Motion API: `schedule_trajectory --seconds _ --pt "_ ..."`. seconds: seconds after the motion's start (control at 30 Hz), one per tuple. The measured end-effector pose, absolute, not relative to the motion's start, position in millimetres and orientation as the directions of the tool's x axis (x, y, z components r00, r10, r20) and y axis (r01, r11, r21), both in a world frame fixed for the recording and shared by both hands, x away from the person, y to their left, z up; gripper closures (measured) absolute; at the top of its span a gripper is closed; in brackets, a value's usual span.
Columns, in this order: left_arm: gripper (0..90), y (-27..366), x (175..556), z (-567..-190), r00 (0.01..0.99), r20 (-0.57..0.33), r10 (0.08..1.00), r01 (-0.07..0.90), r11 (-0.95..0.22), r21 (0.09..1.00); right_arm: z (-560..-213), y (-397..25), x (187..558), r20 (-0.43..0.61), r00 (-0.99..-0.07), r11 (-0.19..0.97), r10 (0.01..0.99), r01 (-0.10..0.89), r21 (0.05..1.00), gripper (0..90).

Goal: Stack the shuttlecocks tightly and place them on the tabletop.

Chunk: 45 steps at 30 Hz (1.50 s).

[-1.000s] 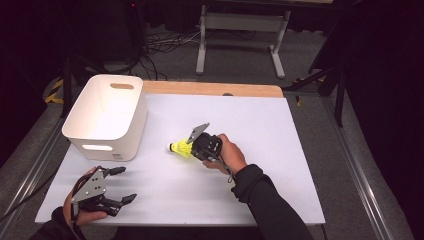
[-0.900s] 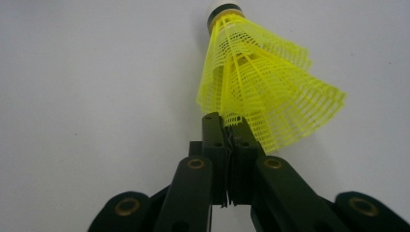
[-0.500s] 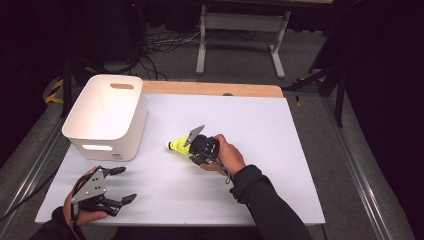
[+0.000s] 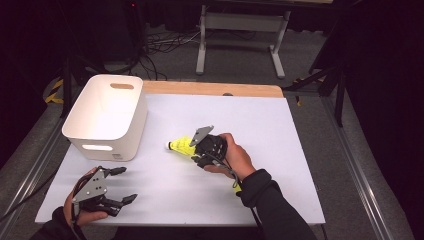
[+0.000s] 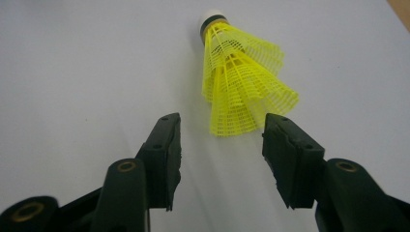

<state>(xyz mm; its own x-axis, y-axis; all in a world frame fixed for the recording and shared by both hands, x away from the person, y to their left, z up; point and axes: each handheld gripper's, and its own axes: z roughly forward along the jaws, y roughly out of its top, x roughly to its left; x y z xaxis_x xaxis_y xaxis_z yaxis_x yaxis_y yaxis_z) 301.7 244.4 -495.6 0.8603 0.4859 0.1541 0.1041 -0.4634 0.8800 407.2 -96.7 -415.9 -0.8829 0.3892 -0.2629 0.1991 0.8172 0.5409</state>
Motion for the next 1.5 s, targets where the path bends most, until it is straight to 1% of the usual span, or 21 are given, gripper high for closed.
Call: schedule_trajectory --seconds 0.1,0.3,0.4,0.63,0.8,0.83,0.87,1.0,1.17,1.33,1.5 --pt "11.3 244.0 302.0 -496.0 0.861 0.154 0.485 0.106 -0.466 0.879 -409.9 -103.2 401.8 -0.267 -0.875 0.799 0.404 0.195 0.569 47.0" --pt "11.3 243.2 301.4 -496.0 0.86 0.155 0.487 0.106 -0.467 0.878 -400.2 -114.9 391.5 -0.287 -0.86 0.782 0.423 0.186 0.595 44.2" --pt "11.3 243.5 301.5 -495.8 0.86 0.157 0.486 0.104 -0.468 0.878 -397.1 -120.4 387.2 -0.305 -0.854 0.786 0.421 0.176 0.593 43.7" --pt "11.3 243.0 301.7 -496.3 0.859 0.156 0.488 0.107 -0.469 0.876 -393.2 -137.0 376.6 -0.313 -0.833 0.753 0.457 0.174 0.635 39.3" --pt "11.3 243.2 301.5 -496.1 0.858 0.156 0.49 0.108 -0.468 0.877 -394.5 -145.5 367.7 -0.32 -0.821 0.742 0.473 0.176 0.647 35.3" --pt "11.3 243.2 301.5 -496.1 0.857 0.157 0.49 0.107 -0.468 0.877 -394.8 -146.8 366.3 -0.321 -0.818 0.739 0.477 0.176 0.651 33.4" --pt "11.2 243.3 301.5 -496.1 0.858 0.157 0.49 0.107 -0.468 0.877 -395.2 -148.7 364.3 -0.322 -0.811 0.732 0.488 0.179 0.657 31.6" --pt "11.2 243.7 301.5 -496.0 0.857 0.16 0.49 0.107 -0.472 0.875 -395.8 -158.3 355.7 -0.317 -0.796 0.708 0.516 0.187 0.681 29.9" --pt "11.2 244.1 301.6 -495.8 0.86 0.156 0.486 0.106 -0.469 0.877 -399.4 -172.5 344.0 -0.305 -0.771 0.672 0.559 0.206 0.711 24.7" --pt "11.2 244.3 301.5 -495.6 0.858 0.154 0.49 0.108 -0.466 0.878 -405.2 -184.8 334.3 -0.313 -0.749 0.668 0.584 0.225 0.709 22.3" --pt "11.1 244.6 302.1 -495.7 0.855 0.153 0.496 0.108 -0.458 0.882 -409.9 -194.6 324.2 -0.312 -0.726 0.644 0.613 0.23 0.729 21.6"
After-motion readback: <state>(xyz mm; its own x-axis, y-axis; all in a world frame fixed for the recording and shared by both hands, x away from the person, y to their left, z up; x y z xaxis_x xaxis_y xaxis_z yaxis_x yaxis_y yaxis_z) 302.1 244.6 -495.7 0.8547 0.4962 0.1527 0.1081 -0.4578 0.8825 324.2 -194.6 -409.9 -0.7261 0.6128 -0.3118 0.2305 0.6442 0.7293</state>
